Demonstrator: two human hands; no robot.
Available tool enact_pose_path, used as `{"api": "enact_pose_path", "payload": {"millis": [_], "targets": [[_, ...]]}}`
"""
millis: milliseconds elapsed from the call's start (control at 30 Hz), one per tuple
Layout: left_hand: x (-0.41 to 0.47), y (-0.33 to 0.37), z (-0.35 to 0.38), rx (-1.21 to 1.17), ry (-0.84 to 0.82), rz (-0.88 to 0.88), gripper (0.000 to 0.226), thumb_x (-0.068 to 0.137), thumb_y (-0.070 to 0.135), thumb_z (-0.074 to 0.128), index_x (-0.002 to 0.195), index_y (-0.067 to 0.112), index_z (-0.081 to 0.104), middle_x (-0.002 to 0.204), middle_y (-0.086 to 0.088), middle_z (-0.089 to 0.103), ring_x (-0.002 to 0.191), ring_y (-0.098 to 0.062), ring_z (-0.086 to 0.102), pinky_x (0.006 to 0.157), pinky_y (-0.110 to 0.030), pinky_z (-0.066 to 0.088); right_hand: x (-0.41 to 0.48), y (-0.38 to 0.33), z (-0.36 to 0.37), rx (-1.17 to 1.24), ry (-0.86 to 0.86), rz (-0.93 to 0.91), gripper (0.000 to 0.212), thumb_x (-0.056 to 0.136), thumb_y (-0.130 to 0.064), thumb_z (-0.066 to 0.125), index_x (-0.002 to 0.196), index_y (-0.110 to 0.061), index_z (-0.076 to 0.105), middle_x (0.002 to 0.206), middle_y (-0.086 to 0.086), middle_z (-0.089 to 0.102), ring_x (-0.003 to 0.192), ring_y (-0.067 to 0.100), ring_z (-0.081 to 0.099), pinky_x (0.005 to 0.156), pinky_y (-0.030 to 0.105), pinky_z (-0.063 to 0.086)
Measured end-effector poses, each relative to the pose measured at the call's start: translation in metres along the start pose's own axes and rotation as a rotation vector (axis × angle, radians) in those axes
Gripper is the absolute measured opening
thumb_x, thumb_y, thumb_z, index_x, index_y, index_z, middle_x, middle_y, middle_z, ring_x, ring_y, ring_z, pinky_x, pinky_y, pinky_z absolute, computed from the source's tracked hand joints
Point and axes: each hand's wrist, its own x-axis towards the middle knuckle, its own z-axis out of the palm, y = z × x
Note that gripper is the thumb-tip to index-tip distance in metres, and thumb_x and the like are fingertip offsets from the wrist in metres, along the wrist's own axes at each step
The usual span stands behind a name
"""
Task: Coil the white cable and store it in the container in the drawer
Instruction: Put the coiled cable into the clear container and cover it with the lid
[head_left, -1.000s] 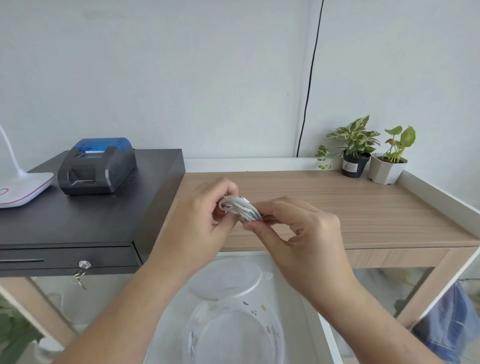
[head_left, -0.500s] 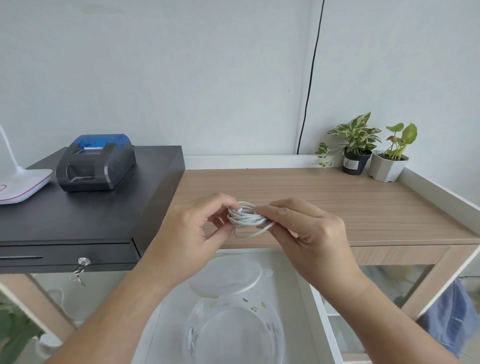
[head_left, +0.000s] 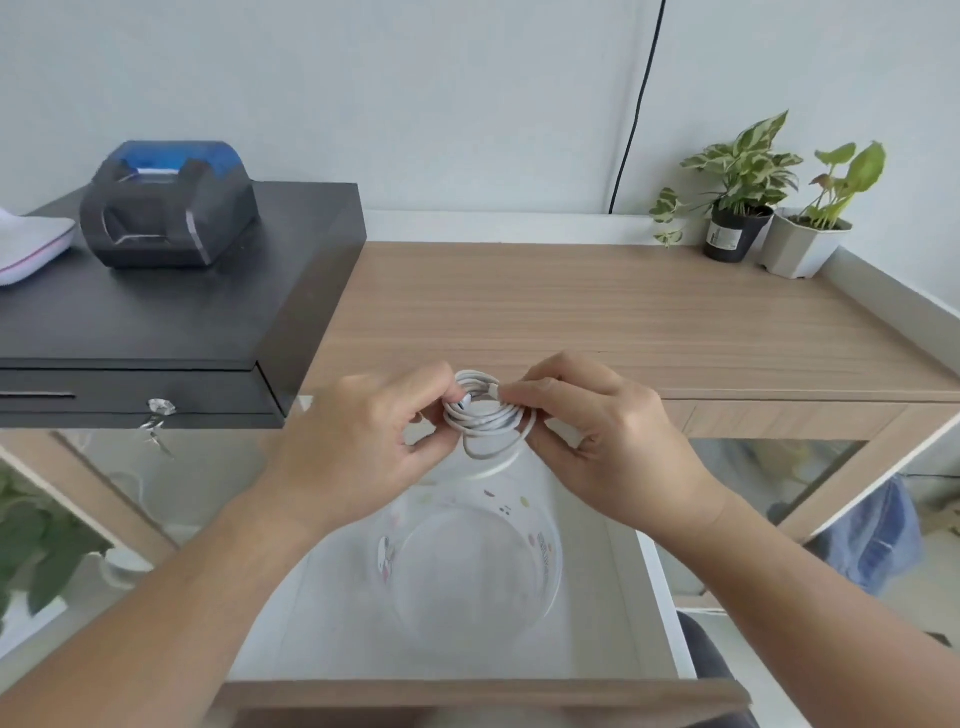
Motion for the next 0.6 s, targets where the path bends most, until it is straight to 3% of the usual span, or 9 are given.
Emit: {"api": "enact_pose_path", "payload": {"millis": [167,300,500,600], "targets": [[-0.023,-0.011,0.013,-0.019,-0.065,-0.002,0.023,0.080,0.008,0.080,0.097,0.020,0.071,0.081,0.019,0.067,0.072,-0.002,0.065,0.067,-0.026,0.053,-0.016,0.003,0.009,0.001,-0.112,0.011,0.025,0.087,0.001,0.073,0.111,-0.006,0.076,0.101,0.007,0.068,0.073,0.028,0.070,0.061,0.039,0.058],[-0.039,-0.019,0.017,-0.028,-0.110,0.007,0.014,0.086,0.021,0.069,0.099,0.025,0.070,0.083,0.012,0.075,0.074,-0.007,0.070,0.064,-0.032,0.059,-0.025,0.003,0.018,0.029,-0.214,-0.002,0.024,0.088,0.002,0.072,0.111,-0.004,0.075,0.102,0.010,0.066,0.073,0.029,0.069,0.064,0.041,0.058],[-0.067,-0.030,0.028,0.047,-0.391,0.045,0.007,0.083,0.020,0.070,0.089,0.024,0.071,0.070,0.013,0.068,0.063,-0.015,0.065,0.052,-0.034,0.054,-0.056,-0.005,0.038,0.014,-0.441,-0.019,0.017,0.091,-0.003,0.067,0.106,-0.003,0.074,0.099,0.012,0.066,0.062,0.035,0.064,0.049,0.042,0.055],[-0.074,-0.035,0.037,0.107,-0.564,0.066,0.004,0.085,0.021,0.069,0.087,0.024,0.069,0.069,0.009,0.067,0.063,-0.017,0.064,0.053,-0.033,0.051,-0.065,-0.006,0.048,-0.050,-0.612,-0.052,0.015,0.096,-0.007,0.059,0.104,-0.003,0.072,0.101,0.012,0.064,0.062,0.038,0.061,0.051,0.044,0.053]]}}
